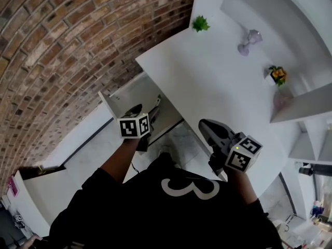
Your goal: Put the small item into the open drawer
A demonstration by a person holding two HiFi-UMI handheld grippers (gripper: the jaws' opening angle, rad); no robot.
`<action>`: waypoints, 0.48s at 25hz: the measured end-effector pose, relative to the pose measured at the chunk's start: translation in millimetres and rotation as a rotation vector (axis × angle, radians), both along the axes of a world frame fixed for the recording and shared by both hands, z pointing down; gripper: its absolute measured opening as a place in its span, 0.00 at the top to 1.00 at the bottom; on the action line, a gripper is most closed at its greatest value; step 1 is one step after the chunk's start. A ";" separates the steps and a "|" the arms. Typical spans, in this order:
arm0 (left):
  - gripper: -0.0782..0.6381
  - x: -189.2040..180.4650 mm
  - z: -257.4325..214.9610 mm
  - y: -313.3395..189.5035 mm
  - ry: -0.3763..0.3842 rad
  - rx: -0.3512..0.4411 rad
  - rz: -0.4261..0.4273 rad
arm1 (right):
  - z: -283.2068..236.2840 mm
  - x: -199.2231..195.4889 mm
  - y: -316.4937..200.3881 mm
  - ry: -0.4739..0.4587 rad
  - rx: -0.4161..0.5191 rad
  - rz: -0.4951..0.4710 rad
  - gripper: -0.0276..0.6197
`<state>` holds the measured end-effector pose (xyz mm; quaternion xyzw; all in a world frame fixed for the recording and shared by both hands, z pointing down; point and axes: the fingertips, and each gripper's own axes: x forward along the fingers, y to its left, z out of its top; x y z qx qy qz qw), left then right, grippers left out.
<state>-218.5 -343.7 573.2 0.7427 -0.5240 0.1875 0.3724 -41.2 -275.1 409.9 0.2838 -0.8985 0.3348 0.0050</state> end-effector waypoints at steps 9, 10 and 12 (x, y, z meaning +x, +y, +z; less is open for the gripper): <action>0.68 42.7 -175.5 64.5 0.258 0.305 0.146 | -52.3 -10.6 36.5 -0.083 0.116 -0.069 0.94; 0.73 49.7 -192.2 73.8 0.283 0.334 0.180 | -58.4 -11.3 40.1 -0.093 0.133 -0.074 0.94; 0.82 64.2 -221.1 92.8 0.335 0.386 0.253 | -69.3 -11.7 46.6 -0.111 0.163 -0.084 0.94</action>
